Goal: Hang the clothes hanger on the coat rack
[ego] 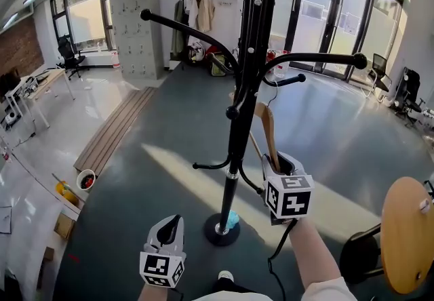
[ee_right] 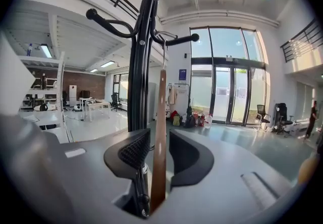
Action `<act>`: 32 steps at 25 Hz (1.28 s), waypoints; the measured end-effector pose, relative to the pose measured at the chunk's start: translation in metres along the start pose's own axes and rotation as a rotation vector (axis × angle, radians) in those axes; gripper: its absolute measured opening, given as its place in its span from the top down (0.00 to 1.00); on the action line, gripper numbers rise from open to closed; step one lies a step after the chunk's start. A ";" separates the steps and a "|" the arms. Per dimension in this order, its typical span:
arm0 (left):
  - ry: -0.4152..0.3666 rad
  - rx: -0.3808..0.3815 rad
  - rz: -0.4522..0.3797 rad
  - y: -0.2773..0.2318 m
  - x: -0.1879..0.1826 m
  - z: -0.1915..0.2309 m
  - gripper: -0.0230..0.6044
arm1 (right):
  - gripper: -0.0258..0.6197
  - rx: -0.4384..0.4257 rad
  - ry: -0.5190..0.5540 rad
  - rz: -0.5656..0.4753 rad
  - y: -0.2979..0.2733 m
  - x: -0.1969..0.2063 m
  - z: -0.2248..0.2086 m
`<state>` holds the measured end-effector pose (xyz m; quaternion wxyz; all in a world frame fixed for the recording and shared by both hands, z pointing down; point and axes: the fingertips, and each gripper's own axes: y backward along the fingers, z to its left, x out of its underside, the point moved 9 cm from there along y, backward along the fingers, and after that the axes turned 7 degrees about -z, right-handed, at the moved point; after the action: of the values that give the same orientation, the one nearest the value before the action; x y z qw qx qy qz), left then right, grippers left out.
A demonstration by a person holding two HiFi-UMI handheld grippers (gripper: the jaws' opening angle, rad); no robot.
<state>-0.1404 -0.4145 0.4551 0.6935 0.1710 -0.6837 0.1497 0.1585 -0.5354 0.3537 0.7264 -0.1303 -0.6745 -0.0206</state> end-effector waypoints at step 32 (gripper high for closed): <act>-0.021 0.204 -0.129 0.103 -0.040 -0.068 0.96 | 0.92 0.049 -0.033 -0.292 0.245 0.066 0.086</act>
<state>-0.1255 -0.2905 0.4184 0.6736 0.2858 -0.6596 0.1716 0.1312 -0.2712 0.3839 0.7075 -0.0134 -0.6983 -0.1077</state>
